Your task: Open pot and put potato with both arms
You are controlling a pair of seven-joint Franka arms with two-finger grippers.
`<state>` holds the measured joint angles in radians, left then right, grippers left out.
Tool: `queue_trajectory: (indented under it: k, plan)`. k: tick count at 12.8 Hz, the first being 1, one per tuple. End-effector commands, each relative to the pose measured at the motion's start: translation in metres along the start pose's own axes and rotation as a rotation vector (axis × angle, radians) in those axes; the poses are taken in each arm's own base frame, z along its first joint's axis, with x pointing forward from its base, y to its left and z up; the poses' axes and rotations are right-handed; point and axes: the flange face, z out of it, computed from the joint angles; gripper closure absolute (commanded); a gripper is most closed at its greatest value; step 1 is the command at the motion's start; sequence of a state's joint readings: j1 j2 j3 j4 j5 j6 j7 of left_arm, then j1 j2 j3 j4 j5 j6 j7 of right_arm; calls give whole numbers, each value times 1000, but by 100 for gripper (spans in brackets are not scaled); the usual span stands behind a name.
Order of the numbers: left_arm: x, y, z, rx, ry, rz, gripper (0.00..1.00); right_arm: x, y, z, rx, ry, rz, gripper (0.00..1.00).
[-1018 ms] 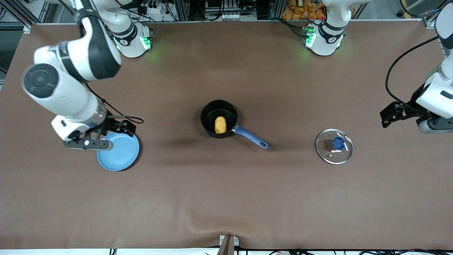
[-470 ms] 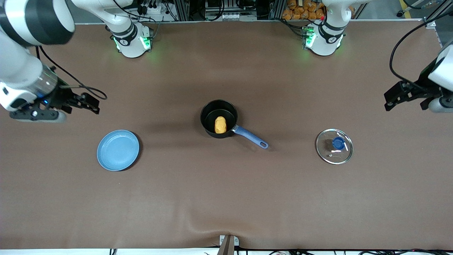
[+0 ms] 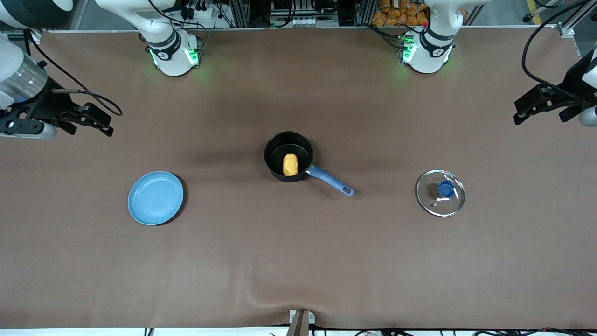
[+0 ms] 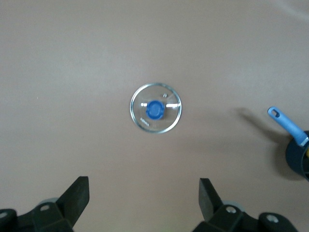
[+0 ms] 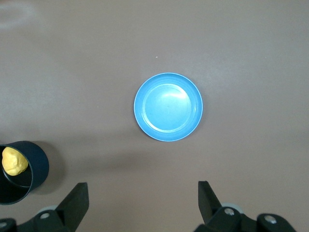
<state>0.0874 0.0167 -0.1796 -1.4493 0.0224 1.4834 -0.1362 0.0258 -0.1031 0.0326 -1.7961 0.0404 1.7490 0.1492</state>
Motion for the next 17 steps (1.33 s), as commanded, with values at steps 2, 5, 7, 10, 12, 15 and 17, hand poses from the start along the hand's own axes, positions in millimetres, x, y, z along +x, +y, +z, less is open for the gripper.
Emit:
queue_trajectory:
  k: [2,5,7,10,12,15,17]
  plan:
    - [-28,11,4,1,-28,9,0,-10,4,-5,16,7,-2,0]
    - [-39,7,9,6,-38,-4,0,-12,4,-9,16,14,1,0]
    - [-47,1,8,-23,-44,-20,0,-13,5,-12,19,22,6,0]
    - [-53,-10,1,-26,-36,-43,0,-14,9,-11,18,22,14,0]
    - [-53,-22,0,-28,-42,-61,0,-13,9,-11,18,22,14,0]
    - [-47,-24,-3,-21,-32,-60,0,-13,9,-10,18,25,14,0]
    - [-46,-19,-6,-19,-27,-53,0,-10,8,-9,20,37,11,0]
